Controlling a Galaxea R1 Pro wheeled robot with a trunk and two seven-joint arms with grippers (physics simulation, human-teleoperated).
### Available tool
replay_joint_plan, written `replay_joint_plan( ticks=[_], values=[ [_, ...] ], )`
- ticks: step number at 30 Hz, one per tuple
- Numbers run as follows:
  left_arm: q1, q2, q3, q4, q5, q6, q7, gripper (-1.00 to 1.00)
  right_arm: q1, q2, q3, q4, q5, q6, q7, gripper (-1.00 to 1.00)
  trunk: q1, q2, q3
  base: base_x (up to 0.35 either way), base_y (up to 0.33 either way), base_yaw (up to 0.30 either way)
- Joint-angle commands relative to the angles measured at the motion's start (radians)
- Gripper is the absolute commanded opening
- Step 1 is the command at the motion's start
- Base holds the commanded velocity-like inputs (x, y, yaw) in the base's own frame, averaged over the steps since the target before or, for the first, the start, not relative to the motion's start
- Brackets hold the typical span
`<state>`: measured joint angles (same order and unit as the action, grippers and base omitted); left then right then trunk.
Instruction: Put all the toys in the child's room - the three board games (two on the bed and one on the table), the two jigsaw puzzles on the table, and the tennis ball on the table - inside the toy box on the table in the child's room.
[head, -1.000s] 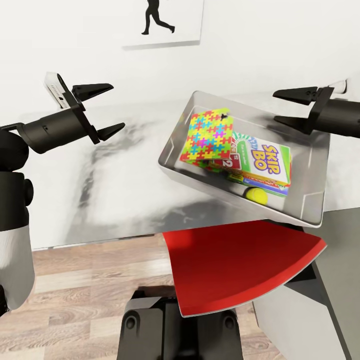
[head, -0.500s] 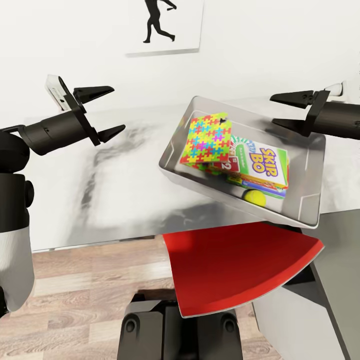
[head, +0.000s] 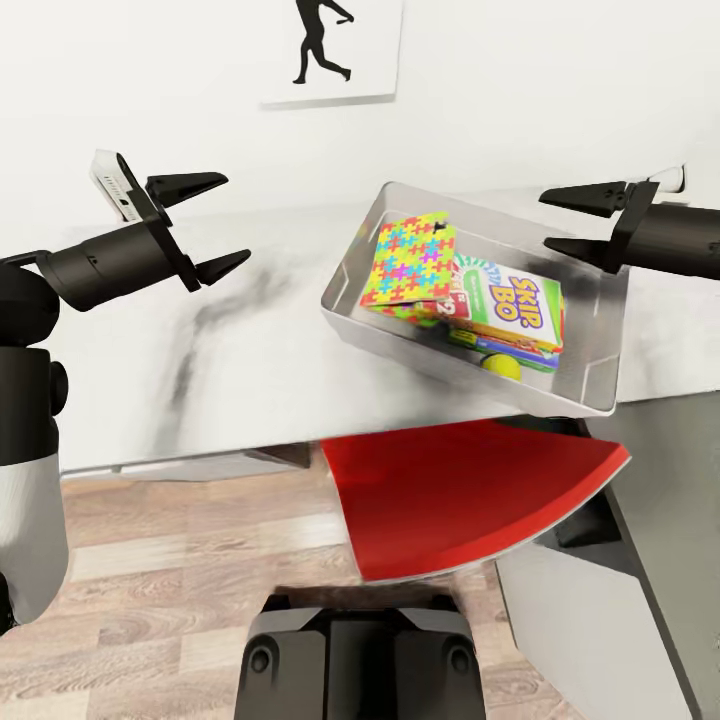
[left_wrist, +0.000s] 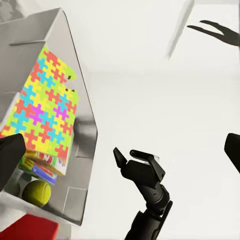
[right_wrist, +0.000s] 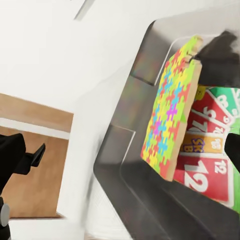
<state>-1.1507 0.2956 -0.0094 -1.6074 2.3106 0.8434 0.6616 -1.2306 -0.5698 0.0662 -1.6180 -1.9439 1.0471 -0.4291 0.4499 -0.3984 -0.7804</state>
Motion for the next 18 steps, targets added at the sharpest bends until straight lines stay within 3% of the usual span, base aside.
replay_joint_plan(
  ticks=[1, 9, 18],
  values=[
    [-0.001, 0.0, -0.001, 0.0, 0.01, -0.001, 0.009, 1.0, -0.001, -0.001, 0.001, 0.0, -0.01, 0.0, -0.011, 1.0, 0.0, -0.002, 0.0, -0.294, 0.0, 0.0],
    [0.001, 0.001, -0.001, 0.0, 0.01, 0.0, 0.009, 1.0, 0.0, -0.005, 0.001, 0.0, -0.01, 0.0, -0.011, 1.0, 0.0, -0.002, 0.013, -0.301, 0.0, 0.0],
    [0.002, 0.002, -0.001, 0.0, 0.01, 0.0, 0.01, 1.0, 0.0, -0.008, 0.001, 0.0, -0.009, 0.0, -0.011, 1.0, 0.0, -0.002, 0.028, -0.123, 0.0, 0.0]
  ],
)
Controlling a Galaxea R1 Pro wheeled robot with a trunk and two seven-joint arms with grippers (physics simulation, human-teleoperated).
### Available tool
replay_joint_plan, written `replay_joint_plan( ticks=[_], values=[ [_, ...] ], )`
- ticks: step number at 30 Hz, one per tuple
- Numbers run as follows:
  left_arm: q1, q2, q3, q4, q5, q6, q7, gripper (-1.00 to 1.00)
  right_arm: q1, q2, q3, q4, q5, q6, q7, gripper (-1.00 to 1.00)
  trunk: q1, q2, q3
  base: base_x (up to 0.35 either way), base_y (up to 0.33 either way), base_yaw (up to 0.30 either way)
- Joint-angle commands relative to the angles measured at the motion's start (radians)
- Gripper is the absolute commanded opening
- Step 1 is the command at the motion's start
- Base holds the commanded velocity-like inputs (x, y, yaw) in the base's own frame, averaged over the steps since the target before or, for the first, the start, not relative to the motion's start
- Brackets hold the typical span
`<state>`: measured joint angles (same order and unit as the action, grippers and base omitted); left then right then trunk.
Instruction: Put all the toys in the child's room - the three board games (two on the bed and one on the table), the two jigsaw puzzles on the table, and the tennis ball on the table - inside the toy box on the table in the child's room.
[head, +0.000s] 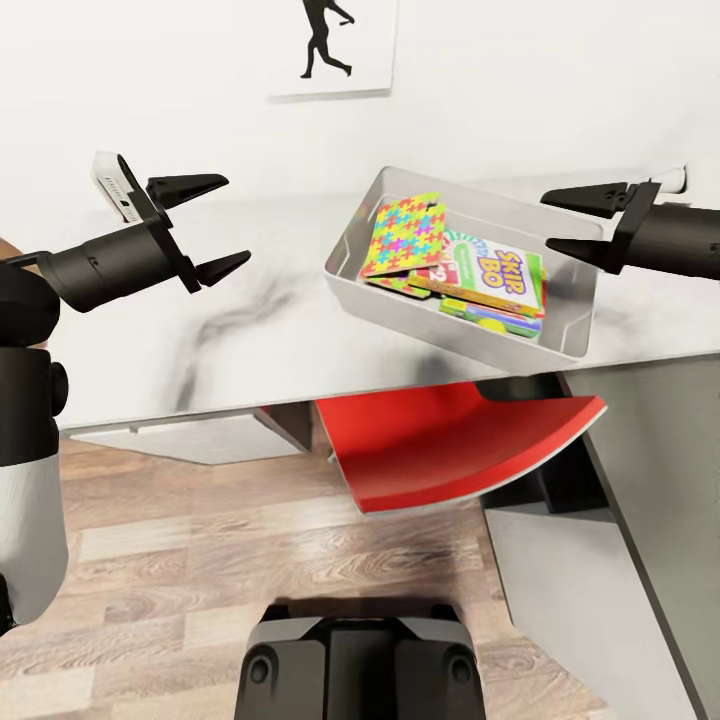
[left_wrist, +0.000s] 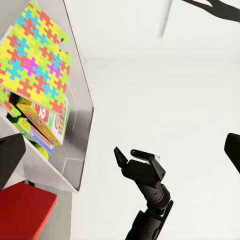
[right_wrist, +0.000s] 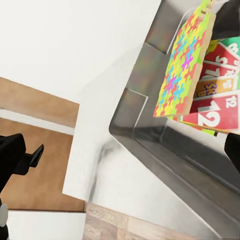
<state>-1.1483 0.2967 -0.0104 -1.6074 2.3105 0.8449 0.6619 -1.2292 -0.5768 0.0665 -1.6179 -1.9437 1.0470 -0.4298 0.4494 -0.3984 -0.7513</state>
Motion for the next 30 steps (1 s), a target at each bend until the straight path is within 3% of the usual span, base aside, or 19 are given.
replay_joint_plan(
  ticks=[1, 14, 30],
  values=[
    [-0.001, 0.001, 0.0, 0.0, 0.01, -0.001, 0.009, 1.0, -0.001, -0.001, 0.001, 0.0, -0.009, 0.0, -0.01, 1.0, 0.001, -0.002, 0.0, -0.05, 0.0, 0.0],
    [-0.001, 0.001, 0.001, 0.0, 0.01, 0.008, 0.009, 1.0, -0.002, -0.008, 0.001, 0.0, -0.01, 0.0, -0.01, 1.0, 0.001, -0.002, 0.021, -0.15, 0.094, 0.0],
    [-0.001, 0.001, 0.001, 0.0, 0.011, 0.015, 0.008, 1.0, -0.003, -0.013, 0.001, 0.0, -0.01, 0.0, -0.01, 1.0, 0.001, -0.002, 0.047, -0.183, 0.256, -0.016]
  ],
)
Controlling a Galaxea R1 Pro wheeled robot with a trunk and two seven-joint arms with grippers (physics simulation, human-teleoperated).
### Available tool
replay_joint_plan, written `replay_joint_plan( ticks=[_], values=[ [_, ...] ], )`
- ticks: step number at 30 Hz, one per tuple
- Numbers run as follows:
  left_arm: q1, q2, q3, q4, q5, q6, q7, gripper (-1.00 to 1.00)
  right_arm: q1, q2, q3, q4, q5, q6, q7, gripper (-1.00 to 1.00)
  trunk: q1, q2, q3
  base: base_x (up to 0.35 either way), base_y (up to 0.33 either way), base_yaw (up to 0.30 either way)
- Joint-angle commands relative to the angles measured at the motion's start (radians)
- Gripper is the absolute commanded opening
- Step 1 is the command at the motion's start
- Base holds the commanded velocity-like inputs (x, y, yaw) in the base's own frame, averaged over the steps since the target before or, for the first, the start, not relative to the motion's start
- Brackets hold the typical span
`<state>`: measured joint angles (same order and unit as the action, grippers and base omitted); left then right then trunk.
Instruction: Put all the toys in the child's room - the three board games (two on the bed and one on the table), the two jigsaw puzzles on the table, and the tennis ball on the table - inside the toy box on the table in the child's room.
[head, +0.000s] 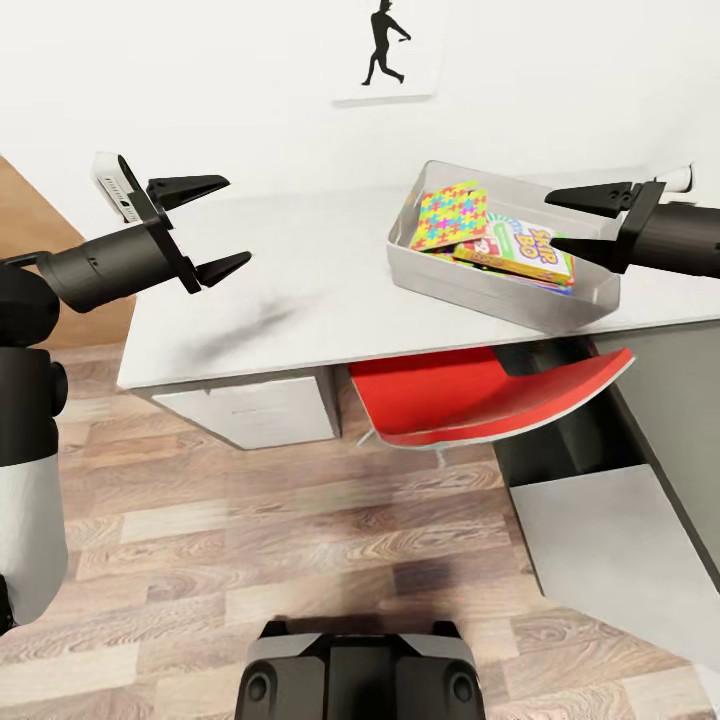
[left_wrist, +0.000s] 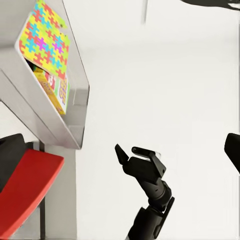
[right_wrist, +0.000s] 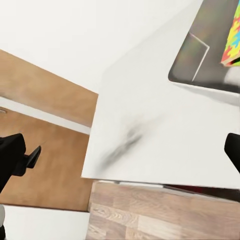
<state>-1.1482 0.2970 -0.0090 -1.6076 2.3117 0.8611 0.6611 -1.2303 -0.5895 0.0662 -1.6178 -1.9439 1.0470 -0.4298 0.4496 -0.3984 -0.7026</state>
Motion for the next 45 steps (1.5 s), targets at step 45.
replay_joint_plan(
  ticks=[45],
  values=[
    [0.004, 0.0, -0.005, 0.0, 0.01, 0.001, 0.006, 1.0, 0.0, -0.065, -0.006, -0.001, -0.009, 0.0, -0.012, 1.0, 0.0, -0.002, 0.01, -0.031, 0.115, -0.193]
  ],
)
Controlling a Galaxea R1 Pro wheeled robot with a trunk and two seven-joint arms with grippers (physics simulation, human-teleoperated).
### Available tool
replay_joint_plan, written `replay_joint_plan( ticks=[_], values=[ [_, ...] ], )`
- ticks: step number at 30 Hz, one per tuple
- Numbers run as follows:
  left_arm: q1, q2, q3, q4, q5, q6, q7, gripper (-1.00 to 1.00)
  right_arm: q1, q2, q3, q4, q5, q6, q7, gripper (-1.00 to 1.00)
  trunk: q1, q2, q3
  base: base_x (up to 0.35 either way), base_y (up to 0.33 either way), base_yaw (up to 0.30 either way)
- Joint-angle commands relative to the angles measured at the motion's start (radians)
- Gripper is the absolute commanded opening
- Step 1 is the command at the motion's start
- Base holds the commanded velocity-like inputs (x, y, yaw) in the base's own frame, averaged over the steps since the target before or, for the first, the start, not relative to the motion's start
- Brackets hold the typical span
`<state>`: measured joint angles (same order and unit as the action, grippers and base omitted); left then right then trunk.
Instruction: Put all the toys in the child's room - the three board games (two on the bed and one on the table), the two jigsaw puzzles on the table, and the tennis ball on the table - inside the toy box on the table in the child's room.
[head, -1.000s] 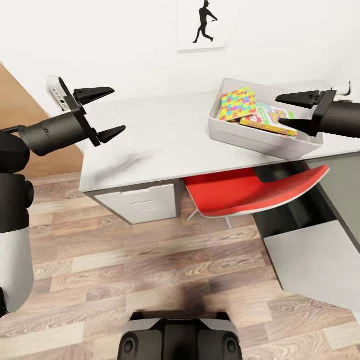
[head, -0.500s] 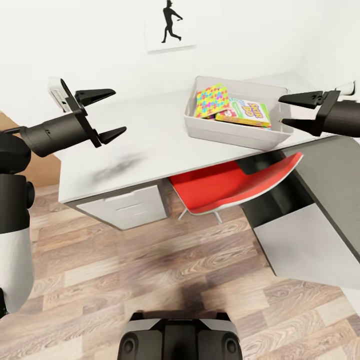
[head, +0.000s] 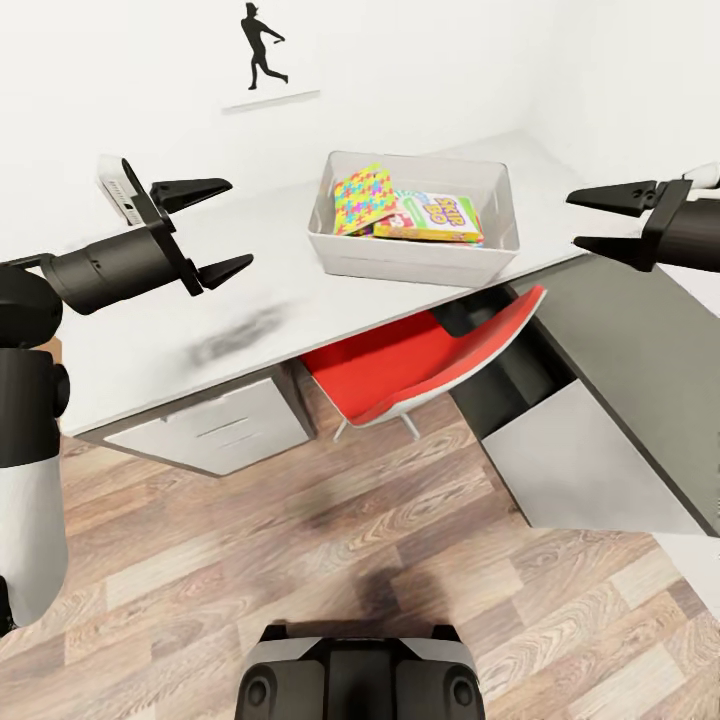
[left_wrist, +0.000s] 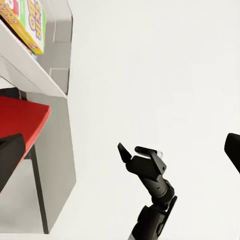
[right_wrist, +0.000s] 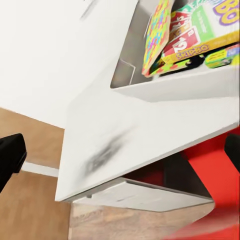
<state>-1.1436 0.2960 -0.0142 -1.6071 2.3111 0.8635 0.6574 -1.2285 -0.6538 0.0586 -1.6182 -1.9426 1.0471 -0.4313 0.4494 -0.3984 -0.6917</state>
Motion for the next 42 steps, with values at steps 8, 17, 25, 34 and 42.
replay_joint_plan(
  ticks=[8, 17, 25, 34, 42],
  values=[
    [-0.001, 0.001, -0.001, 0.0, 0.011, -0.001, 0.01, 1.0, 0.004, -0.005, -0.008, 0.001, -0.011, 0.0, -0.01, 1.0, 0.001, -0.002, -0.001, -0.085, 0.0, -0.079],
    [0.002, 0.001, -0.001, 0.0, 0.01, 0.0, 0.01, 1.0, 0.012, -0.007, -0.019, 0.001, -0.012, 0.0, -0.008, 1.0, 0.001, -0.002, -0.001, -0.206, 0.0, -0.032],
    [0.01, 0.002, -0.001, 0.0, 0.01, 0.0, 0.01, 1.0, 0.048, -0.033, -0.024, 0.001, -0.012, 0.0, -0.011, 1.0, 0.001, -0.002, 0.003, -0.039, 0.0, -0.206],
    [0.045, 0.002, -0.001, 0.0, 0.008, 0.023, 0.014, 1.0, 0.071, -0.163, -0.026, 0.001, -0.012, 0.0, -0.009, 1.0, 0.001, -0.002, 0.01, -0.005, 0.0, -0.259],
    [0.09, 0.002, 0.001, 0.0, 0.006, 0.036, 0.016, 1.0, 0.09, -0.219, -0.026, 0.001, -0.014, 0.0, -0.008, 1.0, 0.001, -0.002, 0.016, -0.001, 0.0, -0.263]
  ],
)
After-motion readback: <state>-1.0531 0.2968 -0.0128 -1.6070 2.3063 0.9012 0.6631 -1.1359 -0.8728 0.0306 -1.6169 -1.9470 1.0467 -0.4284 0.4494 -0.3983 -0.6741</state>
